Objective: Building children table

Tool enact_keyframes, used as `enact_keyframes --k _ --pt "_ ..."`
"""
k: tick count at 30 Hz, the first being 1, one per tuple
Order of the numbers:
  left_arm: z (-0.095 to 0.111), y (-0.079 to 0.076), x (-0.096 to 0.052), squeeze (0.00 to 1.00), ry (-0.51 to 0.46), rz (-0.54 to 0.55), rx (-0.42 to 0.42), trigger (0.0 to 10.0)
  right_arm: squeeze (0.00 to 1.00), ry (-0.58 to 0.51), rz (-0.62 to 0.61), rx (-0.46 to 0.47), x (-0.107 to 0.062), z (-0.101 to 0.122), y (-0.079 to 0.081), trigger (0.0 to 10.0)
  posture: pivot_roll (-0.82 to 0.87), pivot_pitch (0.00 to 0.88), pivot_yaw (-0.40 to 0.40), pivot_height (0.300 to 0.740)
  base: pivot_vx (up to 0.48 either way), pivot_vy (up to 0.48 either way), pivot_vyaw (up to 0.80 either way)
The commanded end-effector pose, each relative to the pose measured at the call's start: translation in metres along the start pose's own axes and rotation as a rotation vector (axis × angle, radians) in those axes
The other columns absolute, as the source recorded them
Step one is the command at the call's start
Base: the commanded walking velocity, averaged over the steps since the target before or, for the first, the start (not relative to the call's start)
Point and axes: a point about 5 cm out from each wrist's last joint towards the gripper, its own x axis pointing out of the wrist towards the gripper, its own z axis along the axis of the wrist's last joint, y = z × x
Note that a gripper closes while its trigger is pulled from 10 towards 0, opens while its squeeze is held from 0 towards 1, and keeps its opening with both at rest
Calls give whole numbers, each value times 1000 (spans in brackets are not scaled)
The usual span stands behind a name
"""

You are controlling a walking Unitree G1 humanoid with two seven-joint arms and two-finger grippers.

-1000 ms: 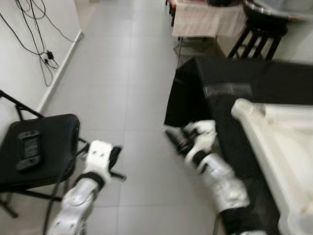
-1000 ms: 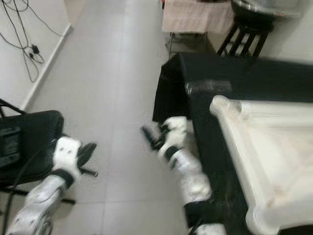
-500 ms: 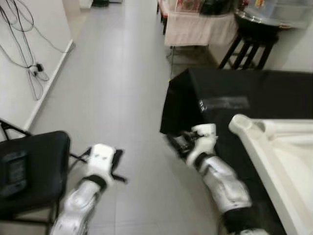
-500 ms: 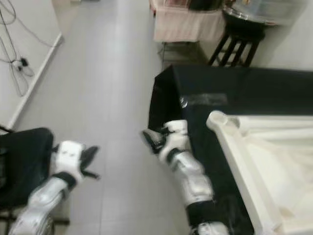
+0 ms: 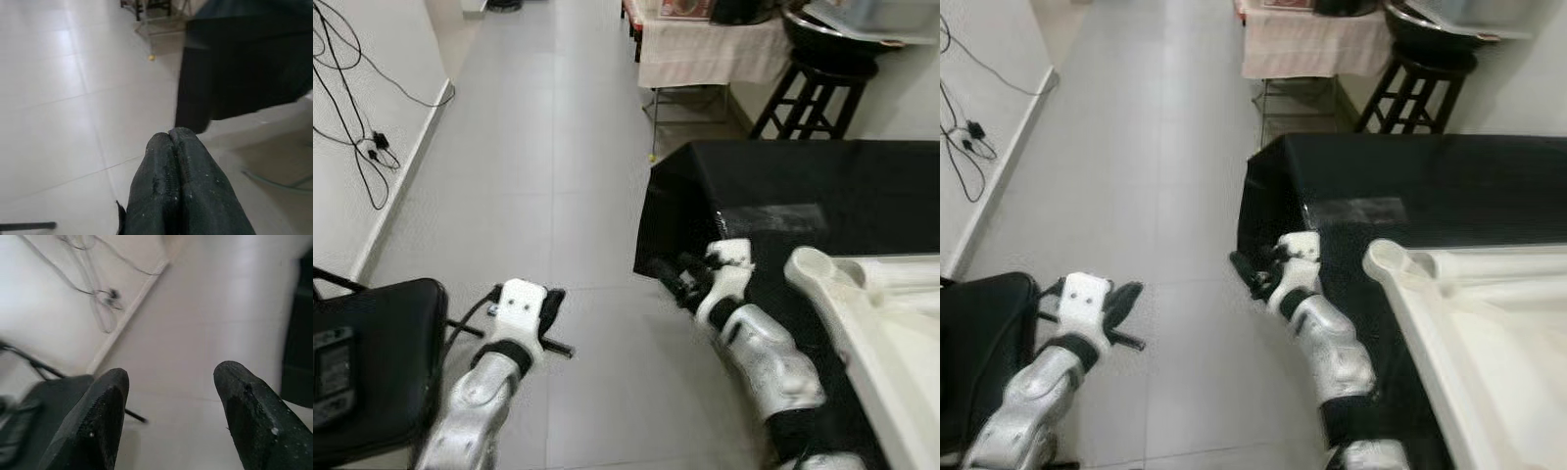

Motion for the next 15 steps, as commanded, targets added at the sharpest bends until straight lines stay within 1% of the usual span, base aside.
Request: enact_keyframes --k 1,15 --pt "-5 -4 -1 0 19 -15 8 10000 0 -2 -31 -1 -8 -1 -10 10000 61 193 -83 740 281 0 0" --pt "-2 0 -1 0 8 -2 13 10000 0 -54 40 -40 -9 5 -3 10000 61 180 -82 740 270 0 0"
